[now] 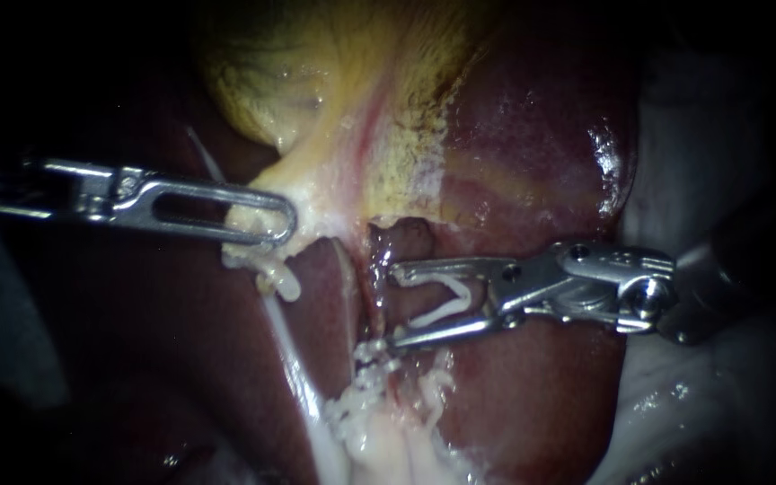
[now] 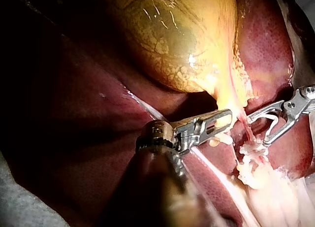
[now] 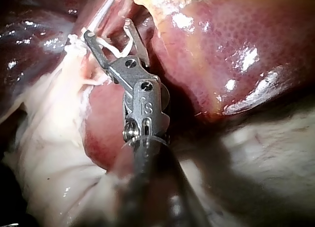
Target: Clipping third clip right tube
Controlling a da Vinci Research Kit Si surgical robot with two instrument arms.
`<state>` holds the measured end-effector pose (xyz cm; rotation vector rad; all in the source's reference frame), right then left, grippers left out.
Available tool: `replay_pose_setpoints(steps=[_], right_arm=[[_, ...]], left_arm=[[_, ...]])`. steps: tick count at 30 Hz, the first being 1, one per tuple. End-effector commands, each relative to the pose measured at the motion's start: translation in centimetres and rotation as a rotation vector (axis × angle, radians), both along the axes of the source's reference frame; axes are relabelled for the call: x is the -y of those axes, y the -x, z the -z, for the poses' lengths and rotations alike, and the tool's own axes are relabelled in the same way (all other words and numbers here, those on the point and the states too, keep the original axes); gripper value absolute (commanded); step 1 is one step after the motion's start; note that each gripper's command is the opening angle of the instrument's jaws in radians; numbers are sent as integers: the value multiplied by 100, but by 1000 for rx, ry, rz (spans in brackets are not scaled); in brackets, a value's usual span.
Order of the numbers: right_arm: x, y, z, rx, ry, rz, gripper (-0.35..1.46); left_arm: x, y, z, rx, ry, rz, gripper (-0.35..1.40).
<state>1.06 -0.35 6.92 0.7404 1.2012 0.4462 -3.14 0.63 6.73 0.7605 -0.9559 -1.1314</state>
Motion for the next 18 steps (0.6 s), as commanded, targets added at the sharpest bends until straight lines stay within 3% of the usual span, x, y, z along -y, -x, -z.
replay_pose_setpoints(steps=[1, 18], right_arm=[[0, -1, 0, 0, -3, 0, 49], [-3, -14, -3, 2, -28, 3, 49]], left_arm=[[0, 0, 0, 0, 0, 0, -35], [0, 0, 0, 0, 0, 0, -35]])
